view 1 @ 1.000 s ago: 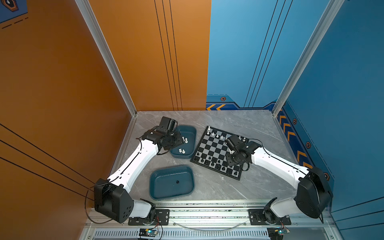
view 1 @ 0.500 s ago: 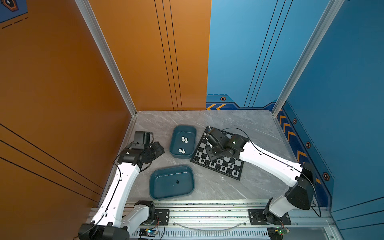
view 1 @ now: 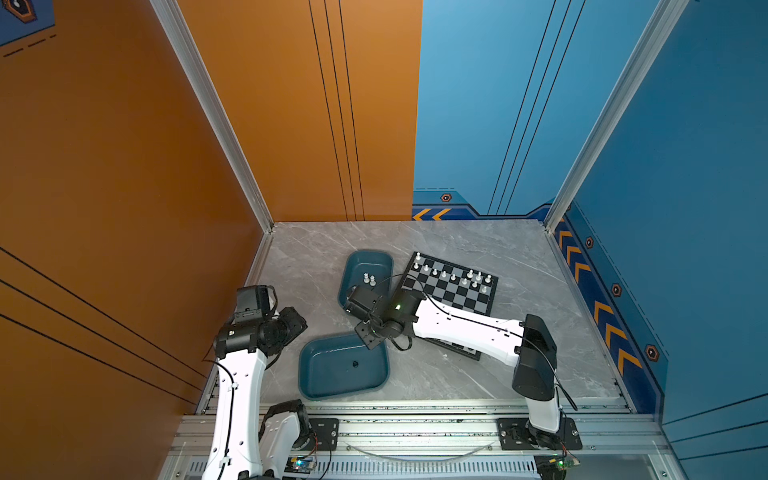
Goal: Set up the chess pieces on the board
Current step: 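Move the open right gripper back over the black-piece tray, then lower the right gripper onto the last black pawn and close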
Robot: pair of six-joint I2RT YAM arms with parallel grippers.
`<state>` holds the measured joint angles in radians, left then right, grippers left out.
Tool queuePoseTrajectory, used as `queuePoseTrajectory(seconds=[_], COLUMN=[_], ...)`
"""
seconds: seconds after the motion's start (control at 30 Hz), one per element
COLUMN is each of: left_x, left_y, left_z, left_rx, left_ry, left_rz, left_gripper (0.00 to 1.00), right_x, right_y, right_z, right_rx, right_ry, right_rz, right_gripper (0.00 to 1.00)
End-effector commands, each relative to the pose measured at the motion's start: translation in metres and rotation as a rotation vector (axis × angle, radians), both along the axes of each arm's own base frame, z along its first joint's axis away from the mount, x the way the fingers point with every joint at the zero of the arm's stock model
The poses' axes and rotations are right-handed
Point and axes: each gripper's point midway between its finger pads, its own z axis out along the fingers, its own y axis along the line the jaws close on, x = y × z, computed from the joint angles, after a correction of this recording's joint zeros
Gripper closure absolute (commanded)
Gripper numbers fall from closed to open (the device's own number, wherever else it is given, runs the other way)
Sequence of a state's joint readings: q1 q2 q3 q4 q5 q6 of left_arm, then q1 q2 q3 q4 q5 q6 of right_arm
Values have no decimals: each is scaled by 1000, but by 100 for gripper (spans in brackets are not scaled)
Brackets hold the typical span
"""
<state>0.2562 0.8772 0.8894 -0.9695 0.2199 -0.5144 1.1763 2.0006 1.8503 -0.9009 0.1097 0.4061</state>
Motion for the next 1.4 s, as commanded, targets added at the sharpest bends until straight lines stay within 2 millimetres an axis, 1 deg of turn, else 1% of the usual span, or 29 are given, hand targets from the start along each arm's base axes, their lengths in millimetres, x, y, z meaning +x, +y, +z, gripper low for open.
queuePoseTrajectory(seconds=[0.0, 0.1, 0.17, 0.3, 0.53, 1.0, 1.37], left_x=[1, 6, 8, 9, 9, 15, 19], left_y=[-9, -12, -13, -15, -20, -18, -18], left_z=[-3, -5, -6, -6, -5, 3, 7], left_rx=[-43, -72, -85, -100, -104, -85, -92], left_ry=[-2, -8, -8, -6, -7, -17, -17], left_rz=[-43, -42, -41, -42, -58, -68, -69], left_gripper=[40, 41, 41, 42, 42, 44, 44], right_x=[-14, -23, -27, -31, -39, -44, -43], right_y=[4, 9, 11, 16, 22, 31, 38], right_z=[-9, -19, -38, -55, -79, -99, -109], right_rx=[-39, -55, -91, -111, -128, -135, -130], right_ry=[33, 44, 59, 75, 105, 131, 139], right_rz=[0, 3, 1, -6, -7, 24, 34], right_gripper=[63, 63, 61, 60, 64, 66, 65])
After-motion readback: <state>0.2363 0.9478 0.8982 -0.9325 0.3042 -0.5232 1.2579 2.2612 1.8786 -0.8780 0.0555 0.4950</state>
